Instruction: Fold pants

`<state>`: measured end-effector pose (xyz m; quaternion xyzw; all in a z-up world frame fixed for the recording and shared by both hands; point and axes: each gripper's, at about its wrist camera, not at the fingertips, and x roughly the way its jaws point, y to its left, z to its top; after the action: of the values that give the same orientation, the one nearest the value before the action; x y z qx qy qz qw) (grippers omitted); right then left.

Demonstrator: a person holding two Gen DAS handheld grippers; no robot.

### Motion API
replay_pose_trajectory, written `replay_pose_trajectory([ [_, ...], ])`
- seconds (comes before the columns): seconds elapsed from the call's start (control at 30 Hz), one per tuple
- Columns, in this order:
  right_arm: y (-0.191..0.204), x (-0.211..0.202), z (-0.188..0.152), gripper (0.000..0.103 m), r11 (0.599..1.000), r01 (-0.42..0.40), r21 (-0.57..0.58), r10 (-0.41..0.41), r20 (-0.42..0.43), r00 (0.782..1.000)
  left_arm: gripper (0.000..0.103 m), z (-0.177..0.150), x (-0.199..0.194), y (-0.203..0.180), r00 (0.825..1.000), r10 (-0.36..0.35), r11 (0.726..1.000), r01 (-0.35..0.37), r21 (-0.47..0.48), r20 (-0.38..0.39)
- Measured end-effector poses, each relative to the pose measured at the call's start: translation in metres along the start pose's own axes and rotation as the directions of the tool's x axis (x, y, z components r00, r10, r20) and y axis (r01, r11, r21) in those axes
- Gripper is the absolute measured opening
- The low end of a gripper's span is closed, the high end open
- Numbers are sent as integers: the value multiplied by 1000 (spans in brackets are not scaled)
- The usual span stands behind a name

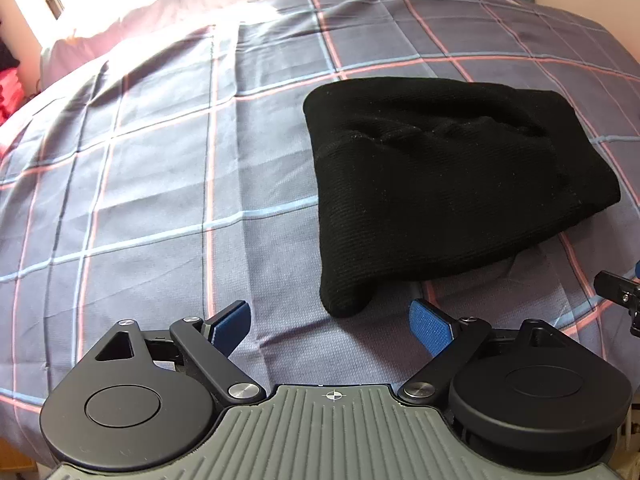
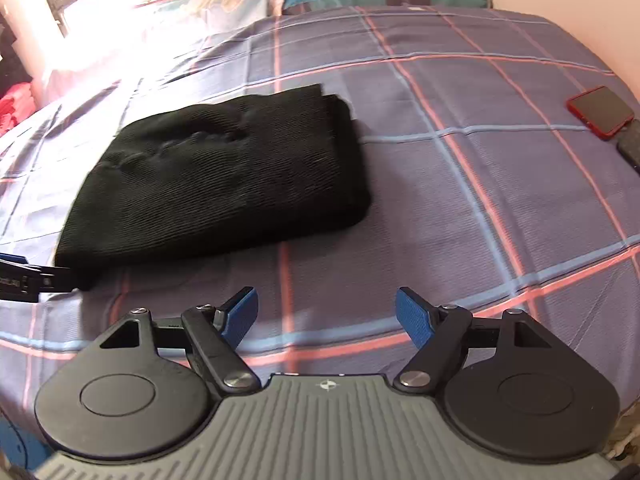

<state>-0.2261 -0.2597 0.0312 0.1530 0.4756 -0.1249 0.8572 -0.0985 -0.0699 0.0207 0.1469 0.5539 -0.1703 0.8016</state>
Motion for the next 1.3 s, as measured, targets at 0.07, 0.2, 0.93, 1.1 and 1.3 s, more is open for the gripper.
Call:
replay_pose_trajectory([
  [0.07,8,-3,-2,79,1000,-13,-6,13,-2,1000,103,-5,-2,0,1000,-3,1000,3,-1,-3],
  [0.2,20,-7,-7,80,999,-30,-15,30,-13,999,103,-11,0,-3,1000,-8,1000,9,1,-19],
  [0.93,20,-9,-29,83,999,-32,12,33,-48,998,103,-33,4,-19,997,0,999,3,40,-76],
  [1.1,19,-7,-30,83,999,-35,13,36,-56,998,103,-38,9,-21,996,2,999,2,42,-90],
  [1.3,22,-7,-30,85,999,-44,4,44,-55,998,103,-41,12,-21,995,4,999,-1,35,-98],
])
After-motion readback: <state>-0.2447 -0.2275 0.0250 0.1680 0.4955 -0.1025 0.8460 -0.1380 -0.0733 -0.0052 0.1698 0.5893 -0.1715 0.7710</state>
